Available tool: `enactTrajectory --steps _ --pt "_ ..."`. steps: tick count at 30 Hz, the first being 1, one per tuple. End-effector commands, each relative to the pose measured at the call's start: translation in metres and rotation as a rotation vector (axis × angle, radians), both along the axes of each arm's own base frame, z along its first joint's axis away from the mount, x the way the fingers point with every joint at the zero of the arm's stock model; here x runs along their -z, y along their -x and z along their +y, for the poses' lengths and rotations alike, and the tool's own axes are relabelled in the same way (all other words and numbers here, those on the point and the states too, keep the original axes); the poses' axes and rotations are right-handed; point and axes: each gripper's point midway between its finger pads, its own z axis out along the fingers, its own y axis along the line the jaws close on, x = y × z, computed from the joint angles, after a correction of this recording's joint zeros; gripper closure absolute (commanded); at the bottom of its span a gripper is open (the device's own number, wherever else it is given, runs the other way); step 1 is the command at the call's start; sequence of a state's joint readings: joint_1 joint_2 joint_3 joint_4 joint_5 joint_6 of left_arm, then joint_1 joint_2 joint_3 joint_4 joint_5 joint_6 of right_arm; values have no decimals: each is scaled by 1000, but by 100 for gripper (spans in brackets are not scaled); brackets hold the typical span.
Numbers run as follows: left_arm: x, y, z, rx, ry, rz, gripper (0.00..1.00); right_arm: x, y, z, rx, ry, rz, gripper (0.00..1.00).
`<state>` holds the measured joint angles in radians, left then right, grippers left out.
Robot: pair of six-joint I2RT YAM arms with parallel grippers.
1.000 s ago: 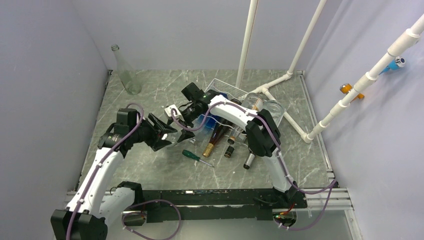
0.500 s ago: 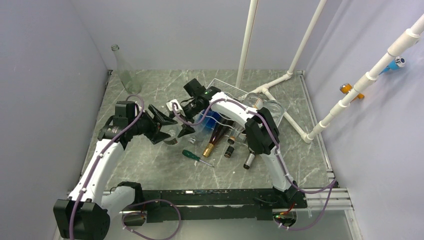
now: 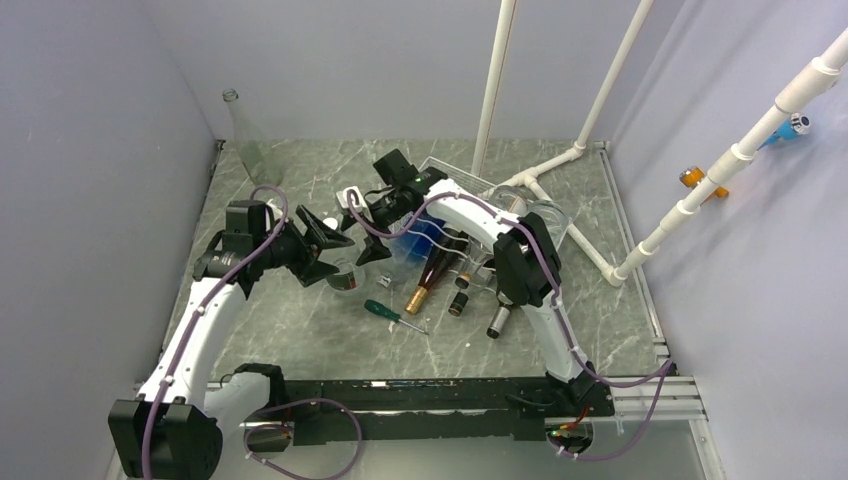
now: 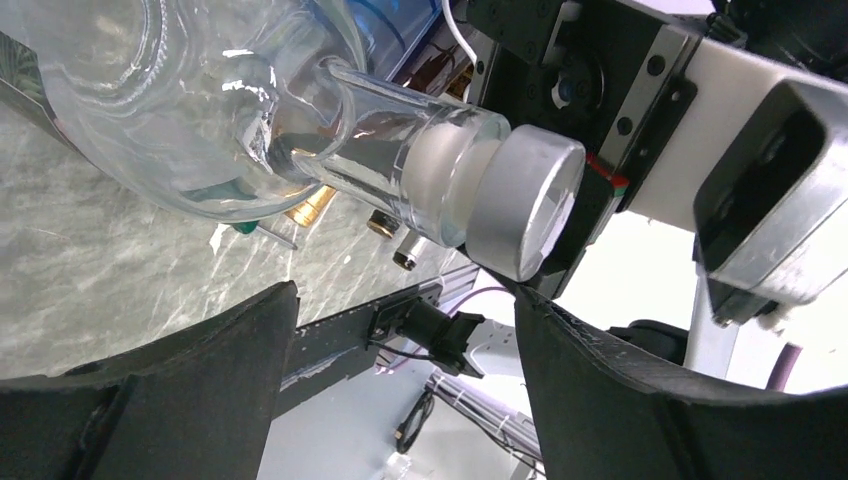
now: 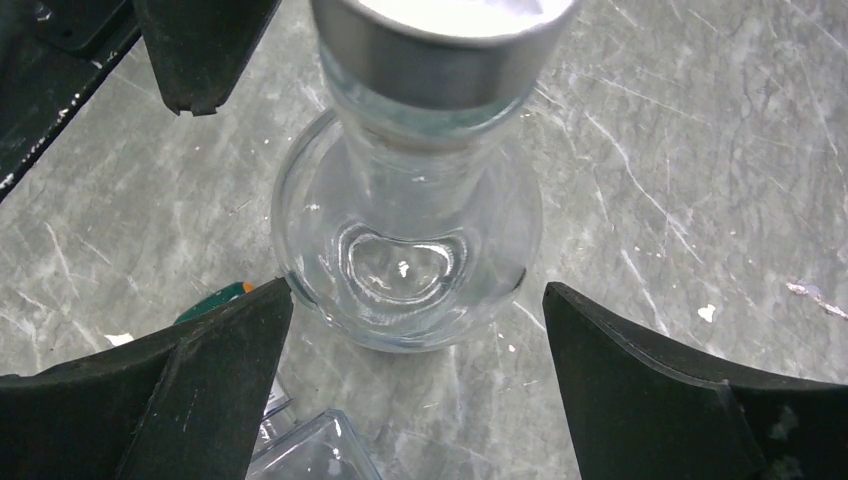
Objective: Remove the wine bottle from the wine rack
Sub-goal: Place the wine bottle at the center of the board.
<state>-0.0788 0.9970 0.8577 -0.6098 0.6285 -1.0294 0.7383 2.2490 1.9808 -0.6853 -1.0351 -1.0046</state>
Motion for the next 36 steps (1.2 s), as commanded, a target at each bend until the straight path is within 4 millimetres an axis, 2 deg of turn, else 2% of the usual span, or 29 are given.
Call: enactTrajectory --steps 1,6,12,20,27,36 --pt "-25 2 1 58 -25 -150 15 -41 -14 4 26 -86 -35 1" --pt "-32 9 3 109 -61 -267 11 -54 -18 -6 61 -72 -68 1" --pt "-35 21 5 195 -113 -408 6 -67 -6 -21 70 -51 -89 1" --pt "-49 28 25 260 -365 -645 1 -98 5 -47 163 -1 -114 1" --pt "-67 18 38 271 -551 -899 1 -130 34 -85 223 70 -107 0" --pt "-78 6 36 251 -591 -1120 0 -155 67 -143 336 123 -94 0"
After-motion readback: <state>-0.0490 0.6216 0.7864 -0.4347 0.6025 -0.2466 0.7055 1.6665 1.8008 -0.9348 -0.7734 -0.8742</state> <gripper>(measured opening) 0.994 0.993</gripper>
